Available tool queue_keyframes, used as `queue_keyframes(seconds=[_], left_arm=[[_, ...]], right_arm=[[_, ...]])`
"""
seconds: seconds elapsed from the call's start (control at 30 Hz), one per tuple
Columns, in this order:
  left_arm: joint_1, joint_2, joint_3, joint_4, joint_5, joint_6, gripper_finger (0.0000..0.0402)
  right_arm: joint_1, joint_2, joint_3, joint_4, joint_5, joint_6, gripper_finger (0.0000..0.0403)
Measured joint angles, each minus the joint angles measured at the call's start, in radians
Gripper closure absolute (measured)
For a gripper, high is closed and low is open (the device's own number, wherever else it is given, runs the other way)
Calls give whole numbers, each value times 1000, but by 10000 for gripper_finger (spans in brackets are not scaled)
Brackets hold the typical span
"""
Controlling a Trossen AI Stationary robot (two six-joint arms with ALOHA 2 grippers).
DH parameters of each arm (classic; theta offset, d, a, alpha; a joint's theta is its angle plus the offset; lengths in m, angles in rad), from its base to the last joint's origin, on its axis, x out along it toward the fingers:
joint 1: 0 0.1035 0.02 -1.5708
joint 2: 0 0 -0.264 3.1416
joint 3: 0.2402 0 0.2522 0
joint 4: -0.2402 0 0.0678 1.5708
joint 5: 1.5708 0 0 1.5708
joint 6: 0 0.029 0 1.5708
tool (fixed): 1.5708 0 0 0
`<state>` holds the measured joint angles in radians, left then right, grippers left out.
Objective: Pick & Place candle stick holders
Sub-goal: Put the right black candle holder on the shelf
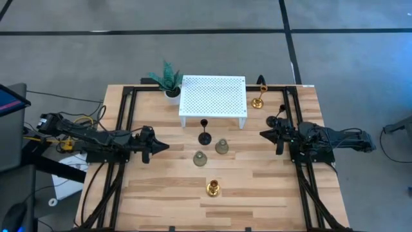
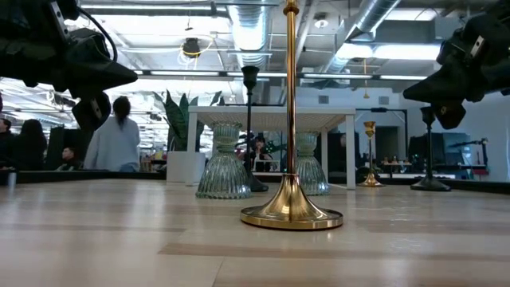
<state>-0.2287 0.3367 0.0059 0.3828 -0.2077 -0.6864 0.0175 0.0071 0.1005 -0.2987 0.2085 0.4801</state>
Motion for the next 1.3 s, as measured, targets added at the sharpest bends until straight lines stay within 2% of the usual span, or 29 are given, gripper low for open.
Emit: queue_keyframes(seconds=[0.23,0.57,0.83,1.0,1.1,1.3], left_arm=[[0,0,0,7,-33,0,389],[0,0,0,42,-139,1,389],[0,0,6,89,-167,55,397],[0,7,56,90,-170,209,397],[0,6,82,92,-186,300,397],[0,7,94,92,-234,331,397]], right_arm=[[0,0,0,5,0,0,403],[0,0,-3,182,21,18,403],[0,0,7,224,29,18,403],[0,0,77,210,30,-39,403],[0,0,154,161,72,-83,403],[1,13,333,-50,170,-95,403]])
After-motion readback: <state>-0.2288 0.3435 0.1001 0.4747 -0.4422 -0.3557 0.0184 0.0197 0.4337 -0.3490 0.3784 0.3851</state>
